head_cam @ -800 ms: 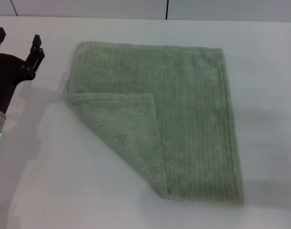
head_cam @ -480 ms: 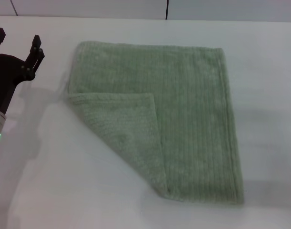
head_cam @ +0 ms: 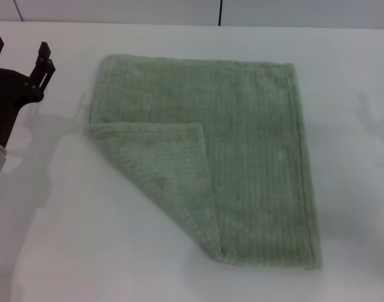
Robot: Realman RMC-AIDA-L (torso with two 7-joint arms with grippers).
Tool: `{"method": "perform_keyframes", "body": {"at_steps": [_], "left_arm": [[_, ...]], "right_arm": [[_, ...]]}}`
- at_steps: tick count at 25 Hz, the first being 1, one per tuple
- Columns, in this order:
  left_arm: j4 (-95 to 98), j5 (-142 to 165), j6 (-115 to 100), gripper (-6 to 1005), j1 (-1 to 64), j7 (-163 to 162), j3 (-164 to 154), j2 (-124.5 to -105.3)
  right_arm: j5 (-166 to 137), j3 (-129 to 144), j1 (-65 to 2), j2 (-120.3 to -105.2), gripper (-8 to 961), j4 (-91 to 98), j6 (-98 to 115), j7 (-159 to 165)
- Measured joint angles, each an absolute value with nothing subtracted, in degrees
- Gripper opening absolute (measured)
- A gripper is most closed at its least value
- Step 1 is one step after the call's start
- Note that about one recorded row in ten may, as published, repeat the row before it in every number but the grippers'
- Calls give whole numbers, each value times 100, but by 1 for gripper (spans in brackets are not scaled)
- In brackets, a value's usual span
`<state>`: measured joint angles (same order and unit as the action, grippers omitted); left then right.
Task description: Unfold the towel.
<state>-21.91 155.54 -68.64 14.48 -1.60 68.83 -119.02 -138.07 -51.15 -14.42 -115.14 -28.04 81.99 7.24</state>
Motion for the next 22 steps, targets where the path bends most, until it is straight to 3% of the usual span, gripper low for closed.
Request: {"method": "perform_keyframes", "body": {"at_steps": [3, 4, 5, 8, 9, 10, 13, 14, 16, 17, 18, 19, 22], "left_arm": [[-2183, 15548, -6860, 798, 1493, -131, 6850, -11899], [-2191, 15550, -6858, 798, 1513, -119, 6845, -11898], [-2206, 15573, -6856, 798, 1542, -127, 6808, -11892], [-2214, 15585, -6856, 798, 1587, -155, 6737, -11880], [-2223, 15585, -6848, 798, 1609, -183, 6710, -11877], [-2266, 15584, -6787, 798, 1620, -261, 6697, -11873], [-2506, 15569, -6432, 798, 1617, -486, 6713, -11852], [-2637, 15569, -6275, 799, 1603, -505, 6707, -11836], [-3241, 15745, -5781, 799, 1487, -438, 6658, -11790], [-3468, 15878, -5555, 799, 1427, -404, 6672, -11776], [-3468, 15878, -5555, 799, 1427, -404, 6672, -11776], [-3998, 16179, -4998, 799, 1312, -361, 6735, -11732], [-4803, 16471, -4069, 799, 1190, -344, 6787, -11641]], "right_arm": [[-14193, -5262, -1442, -11070, 744, -4013, 6731, 720], [-14546, -5561, -1448, -10722, 744, -5133, 5199, 730], [-14745, -5774, -1458, -10599, 743, -5700, 4261, 773], [-15060, -6220, -1540, -10493, 718, -6646, 2497, 831], [-15161, -6736, -1693, -10541, 693, -7345, 786, 831], [-15161, -6736, -1693, -10541, 654, -7345, 786, 831], [-15137, -7594, -2156, -10821, 537, -7929, -1726, 479], [-15068, -8315, -2537, -11114, 498, -7993, -3167, -14], [-15047, -9010, -2879, -11471, 402, -7862, -4212, -672], [-15051, -9278, -2998, -11628, 355, -7790, -4519, -947], [-15051, -9278, -2998, -11628, 307, -7790, -4519, -947], [-15056, -9674, -3187, -11849, 259, -7633, -4895, -1448], [-15032, -9768, -3314, -11892, 167, -7496, -4999, -1584]]}}
